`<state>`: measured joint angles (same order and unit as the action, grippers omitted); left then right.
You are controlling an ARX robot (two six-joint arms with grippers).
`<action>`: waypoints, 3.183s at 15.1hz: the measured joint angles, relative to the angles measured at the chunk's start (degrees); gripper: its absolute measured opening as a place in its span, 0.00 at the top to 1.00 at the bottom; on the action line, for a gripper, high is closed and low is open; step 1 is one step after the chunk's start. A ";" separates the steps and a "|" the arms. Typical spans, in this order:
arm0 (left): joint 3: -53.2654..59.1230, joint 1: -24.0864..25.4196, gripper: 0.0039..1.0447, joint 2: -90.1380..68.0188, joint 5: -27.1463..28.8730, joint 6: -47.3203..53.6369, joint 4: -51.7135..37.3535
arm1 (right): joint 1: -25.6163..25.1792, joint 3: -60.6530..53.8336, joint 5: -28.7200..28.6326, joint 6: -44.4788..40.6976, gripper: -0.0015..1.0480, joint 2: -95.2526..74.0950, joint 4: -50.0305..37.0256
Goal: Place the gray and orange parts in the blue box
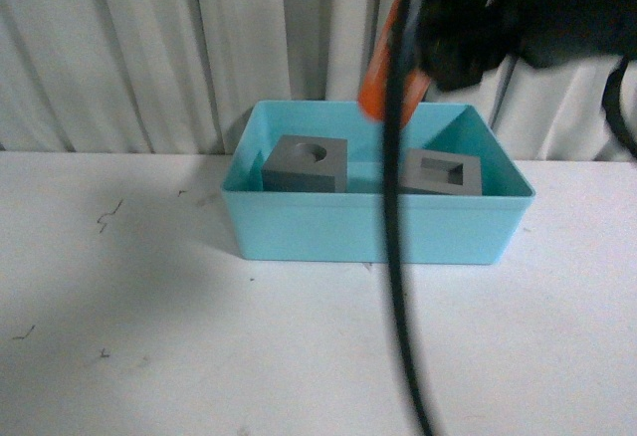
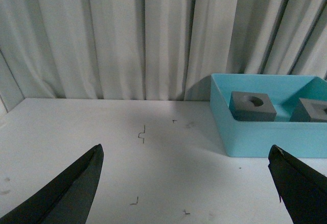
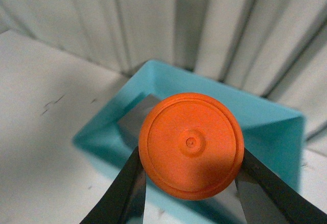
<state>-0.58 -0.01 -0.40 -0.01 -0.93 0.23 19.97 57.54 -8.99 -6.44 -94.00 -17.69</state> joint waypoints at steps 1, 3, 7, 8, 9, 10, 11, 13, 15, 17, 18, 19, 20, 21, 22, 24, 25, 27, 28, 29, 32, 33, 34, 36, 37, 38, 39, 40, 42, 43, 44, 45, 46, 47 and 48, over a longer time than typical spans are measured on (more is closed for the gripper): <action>0.00 0.00 0.06 0.00 0.00 -0.02 0.00 | -1.70 3.43 0.87 0.26 0.59 -0.98 0.76; 0.00 0.00 0.06 0.00 0.00 0.00 0.00 | -2.40 8.68 2.36 0.96 0.59 -7.19 1.81; 0.00 0.00 0.06 0.00 0.00 0.00 0.00 | -0.42 20.04 5.92 2.99 0.59 -18.67 5.18; 0.00 0.00 0.06 0.00 0.00 0.00 0.00 | 0.02 22.25 6.82 3.54 0.59 -20.48 5.79; 0.00 0.00 0.06 0.00 0.02 -0.02 0.00 | 0.35 23.69 7.87 4.09 0.59 -22.18 6.16; 0.00 0.00 0.06 0.00 0.02 -0.02 0.00 | 1.05 24.20 8.44 4.96 0.59 -23.87 6.51; 0.00 0.00 0.06 0.00 0.02 -0.02 0.00 | 1.57 24.20 9.03 5.66 0.59 -25.24 6.62; 0.00 0.00 0.06 0.00 0.02 -0.02 0.00 | 2.23 24.20 9.86 6.10 0.59 -26.47 6.49; 0.00 0.00 0.06 0.00 0.02 -0.02 0.00 | 2.60 24.20 11.96 6.97 0.59 -27.12 5.44; 0.00 0.00 0.06 0.00 0.02 -0.02 0.00 | 2.51 24.20 13.79 7.54 0.59 -27.87 5.25; 0.00 0.00 0.06 0.00 0.02 -0.02 0.00 | 2.47 24.20 13.84 7.93 0.59 -28.39 5.22; 0.00 0.00 0.06 0.00 0.02 0.00 0.00 | 2.47 24.20 14.19 8.00 0.59 -28.85 5.33; 0.00 0.00 0.06 0.00 0.02 0.00 0.00 | 2.45 24.20 14.23 8.22 0.59 -29.14 5.35; 0.00 0.00 0.06 0.00 0.00 -0.02 0.00 | 2.27 24.20 14.60 8.37 0.59 -29.46 5.22; 0.00 0.00 0.06 0.00 0.02 -0.02 0.00 | 2.14 24.20 14.71 8.52 0.59 -29.79 5.27; 0.00 0.00 0.06 0.00 0.00 -0.02 0.00 | 2.14 24.20 15.58 9.03 0.59 -30.95 5.29; 0.00 0.00 0.06 0.00 0.02 -0.02 0.00 | 2.14 24.24 15.69 9.66 0.59 -31.71 5.70; 0.00 0.00 0.06 0.00 0.02 -0.02 0.00 | 2.16 24.61 16.24 9.97 0.59 -33.57 6.14; 0.00 0.00 0.06 0.00 0.02 -0.02 0.00 | 2.16 24.68 16.28 10.12 0.59 -33.97 6.25; 0.00 0.00 0.06 0.00 0.02 -0.02 0.00 | 2.16 24.79 16.55 10.27 0.59 -34.29 6.27; 0.00 0.00 0.06 0.00 0.02 -0.02 0.00 | 2.54 24.81 16.92 10.51 0.59 -34.32 6.05; 0.00 0.00 0.06 0.00 0.00 -0.02 0.00 | 2.56 24.81 16.94 10.58 0.59 -34.32 6.05; 0.00 0.00 0.06 0.00 0.02 -0.02 0.00 | 2.56 24.81 16.61 10.82 0.54 -34.32 6.23; 0.00 0.00 0.06 0.00 0.02 -0.02 0.00 | 2.62 24.81 16.15 10.99 0.34 -34.32 5.57; 0.00 0.00 0.06 0.00 0.00 -0.02 0.00 | 2.60 24.81 16.17 11.10 0.23 -34.32 4.94; 0.00 0.00 0.06 0.00 0.02 -0.02 0.00 | 2.60 24.81 16.13 11.41 0.15 -34.25 4.55; 0.00 0.00 0.06 0.00 0.02 -0.02 0.00 | 2.54 24.61 16.15 11.56 0.05 -33.59 3.61; 0.00 0.00 0.06 0.00 0.02 -0.02 0.00 | 2.47 23.17 15.63 11.65 0.07 -31.36 1.64; 0.00 0.00 0.06 0.00 0.02 -0.02 0.00 | 1.68 17.86 14.25 11.58 0.06 -21.42 -3.23; 0.00 0.00 0.06 0.00 0.00 0.00 0.00 | 0.57 14.23 13.18 11.58 0.06 -14.23 -4.96; 0.00 0.00 0.06 0.00 0.02 -0.02 0.00 | -1.16 9.88 12.79 11.28 0.06 -6.91 -7.06; 0.00 0.00 0.06 0.00 0.02 -0.02 0.00 | -3.13 4.44 12.39 10.54 0.06 0.57 -7.82; 0.00 0.00 0.06 0.00 0.02 -0.02 0.00 | -5.53 -3.04 12.15 10.43 0.06 9.27 -5.20; 0.00 0.00 0.06 0.00 0.00 -0.02 0.00 | -7.19 -9.94 12.39 10.40 0.06 16.44 -2.14; 0.00 0.00 0.06 0.00 0.00 -0.02 0.00 | -8.22 -17.77 12.57 10.60 0.06 25.31 2.95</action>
<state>-0.58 -0.01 -0.40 -0.01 -0.95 0.23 11.75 39.77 3.57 4.16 -68.69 -14.74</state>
